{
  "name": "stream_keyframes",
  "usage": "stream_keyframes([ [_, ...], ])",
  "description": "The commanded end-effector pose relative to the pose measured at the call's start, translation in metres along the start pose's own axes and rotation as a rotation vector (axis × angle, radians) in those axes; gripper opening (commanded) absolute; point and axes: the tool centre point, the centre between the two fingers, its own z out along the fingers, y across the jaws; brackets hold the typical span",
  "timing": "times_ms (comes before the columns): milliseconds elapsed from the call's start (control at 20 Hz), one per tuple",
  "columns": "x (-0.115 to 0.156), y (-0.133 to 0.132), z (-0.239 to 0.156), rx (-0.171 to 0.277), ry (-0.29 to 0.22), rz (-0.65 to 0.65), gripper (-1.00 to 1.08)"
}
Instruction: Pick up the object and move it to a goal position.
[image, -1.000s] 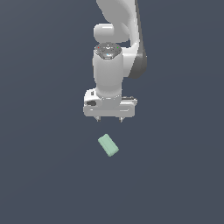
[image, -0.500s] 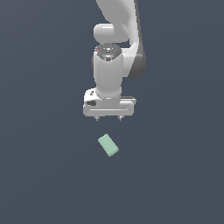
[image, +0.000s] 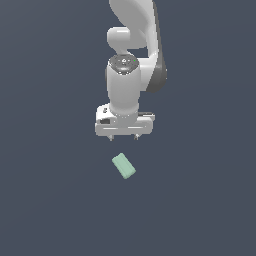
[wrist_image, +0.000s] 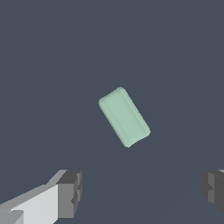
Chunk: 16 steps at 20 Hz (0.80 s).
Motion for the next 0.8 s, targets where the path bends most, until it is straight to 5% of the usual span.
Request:
stream_keyframes([
  [0,0.002,0.000,0.006,-0.001,-0.003,-0.029,1.00],
  [750,0.028,0.005,0.076,0.012,-0.028,-0.364,1.00],
])
